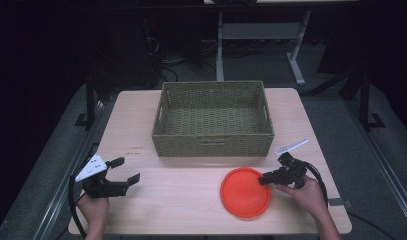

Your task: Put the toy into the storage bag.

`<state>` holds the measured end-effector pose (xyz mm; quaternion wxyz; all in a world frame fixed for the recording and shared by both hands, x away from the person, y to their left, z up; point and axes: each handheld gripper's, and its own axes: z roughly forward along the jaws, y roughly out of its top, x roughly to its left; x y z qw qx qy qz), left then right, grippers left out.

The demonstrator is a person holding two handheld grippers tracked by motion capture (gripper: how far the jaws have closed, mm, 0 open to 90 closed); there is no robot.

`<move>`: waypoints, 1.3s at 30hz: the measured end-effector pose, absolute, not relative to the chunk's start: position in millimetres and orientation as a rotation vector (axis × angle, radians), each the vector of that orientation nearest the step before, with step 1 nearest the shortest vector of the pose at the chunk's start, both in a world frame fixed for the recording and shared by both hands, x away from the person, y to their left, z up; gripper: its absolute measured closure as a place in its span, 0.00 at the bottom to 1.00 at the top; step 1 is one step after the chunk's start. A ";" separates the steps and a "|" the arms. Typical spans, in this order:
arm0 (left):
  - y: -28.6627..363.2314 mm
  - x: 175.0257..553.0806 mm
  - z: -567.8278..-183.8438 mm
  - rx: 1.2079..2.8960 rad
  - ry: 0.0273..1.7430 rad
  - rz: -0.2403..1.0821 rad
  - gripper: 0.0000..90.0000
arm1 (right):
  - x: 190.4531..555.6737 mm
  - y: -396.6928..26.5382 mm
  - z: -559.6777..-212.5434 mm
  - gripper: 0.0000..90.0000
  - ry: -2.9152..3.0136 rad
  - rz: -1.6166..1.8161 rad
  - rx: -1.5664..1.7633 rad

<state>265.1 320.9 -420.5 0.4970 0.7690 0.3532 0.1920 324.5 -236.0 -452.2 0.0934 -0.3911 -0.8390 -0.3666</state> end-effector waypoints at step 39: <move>320.6 264.1 -420.1 1.880 0.850 0.477 0.14 | 322.4 -221.7 -363.9 0.91 -2.496 -1.290 -1.110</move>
